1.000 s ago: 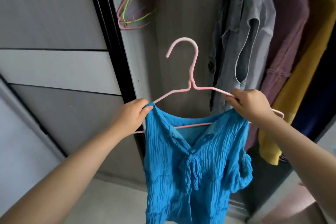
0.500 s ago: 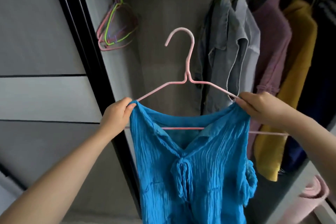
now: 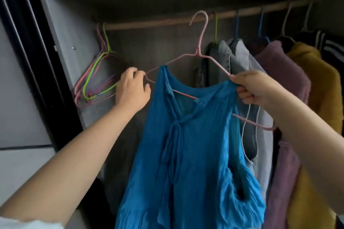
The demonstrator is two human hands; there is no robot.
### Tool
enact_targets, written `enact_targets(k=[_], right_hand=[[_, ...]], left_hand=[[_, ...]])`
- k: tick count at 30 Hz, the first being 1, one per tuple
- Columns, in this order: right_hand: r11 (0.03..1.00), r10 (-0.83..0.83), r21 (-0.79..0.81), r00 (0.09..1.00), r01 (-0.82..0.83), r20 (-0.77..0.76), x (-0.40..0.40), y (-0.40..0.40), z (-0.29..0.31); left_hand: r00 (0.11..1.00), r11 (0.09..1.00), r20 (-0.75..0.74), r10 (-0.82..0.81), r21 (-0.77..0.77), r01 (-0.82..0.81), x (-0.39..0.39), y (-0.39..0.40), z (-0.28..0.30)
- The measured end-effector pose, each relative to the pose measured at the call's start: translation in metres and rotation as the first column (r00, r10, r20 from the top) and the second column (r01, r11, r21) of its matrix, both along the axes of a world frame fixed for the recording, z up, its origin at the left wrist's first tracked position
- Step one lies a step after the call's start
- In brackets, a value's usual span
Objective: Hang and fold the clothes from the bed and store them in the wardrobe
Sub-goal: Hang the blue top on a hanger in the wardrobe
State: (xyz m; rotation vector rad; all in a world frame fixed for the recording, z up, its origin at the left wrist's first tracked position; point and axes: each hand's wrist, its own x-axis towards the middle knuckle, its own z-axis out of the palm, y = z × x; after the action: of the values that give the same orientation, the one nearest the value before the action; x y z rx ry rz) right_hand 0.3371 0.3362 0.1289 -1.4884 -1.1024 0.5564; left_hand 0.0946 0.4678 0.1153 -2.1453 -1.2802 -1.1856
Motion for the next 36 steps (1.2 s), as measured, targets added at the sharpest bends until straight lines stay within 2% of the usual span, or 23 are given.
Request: enact_targets(k=[1,3,9,14,18,20,22,26,31,33,34,36], right_hand=[[0.999,0.030,0.027,0.996,-0.028,-0.083,-0.002,0.010,0.010],[0.997,0.059,0.060,0.989,-0.051,-0.136,-0.006,0.029,0.027],[0.998,-0.026,0.056,0.985,0.036,-0.168,-0.008,0.095,0.064],[0.980,-0.199,-0.023,0.976,0.198,-0.083,-0.015,0.129,0.065],[0.959,-0.270,-0.105,0.961,0.263,-0.065,-0.014,0.143,0.050],[0.947,-0.300,-0.118,0.954,0.300,0.021,-0.015,0.148,0.042],[0.933,-0.323,-0.118,0.935,0.341,0.144,-0.019,0.151,0.038],[0.938,-0.299,-0.105,0.923,0.331,0.243,-0.036,0.147,0.040],[0.902,-0.299,-0.130,0.814,0.411,0.499,-0.047,0.125,0.042],[0.895,-0.328,-0.072,0.757,0.441,0.565,-0.042,0.107,0.041],[0.876,-0.383,0.014,0.677,0.482,0.628,-0.035,0.095,0.037],[0.812,-0.535,0.284,0.457,0.509,0.711,-0.022,0.066,0.030]], left_hand=[[0.999,1.000,-0.021,0.024,0.014,-0.024,0.006,0.005,0.013],[0.997,0.998,-0.050,0.061,0.032,-0.059,0.016,0.017,0.032],[0.976,0.991,-0.176,0.127,0.062,-0.117,0.049,0.073,0.081],[0.978,0.999,-0.202,0.048,0.021,-0.044,0.069,0.119,0.117],[0.983,0.999,-0.177,-0.038,-0.026,0.034,0.086,0.158,0.140],[0.983,0.998,-0.177,-0.050,-0.038,0.044,0.092,0.176,0.145],[0.985,0.999,-0.169,-0.044,0.017,0.047,0.094,0.187,0.144],[0.984,0.994,-0.168,-0.056,0.079,0.070,0.093,0.195,0.138],[0.968,0.969,-0.089,-0.234,-0.100,0.225,0.100,0.181,0.139],[0.936,0.927,-0.068,-0.346,-0.180,0.329,0.112,0.156,0.135],[0.907,0.894,-0.078,-0.415,-0.218,0.390,0.122,0.138,0.128],[0.829,0.827,-0.125,-0.545,-0.242,0.507,0.142,0.102,0.113]])
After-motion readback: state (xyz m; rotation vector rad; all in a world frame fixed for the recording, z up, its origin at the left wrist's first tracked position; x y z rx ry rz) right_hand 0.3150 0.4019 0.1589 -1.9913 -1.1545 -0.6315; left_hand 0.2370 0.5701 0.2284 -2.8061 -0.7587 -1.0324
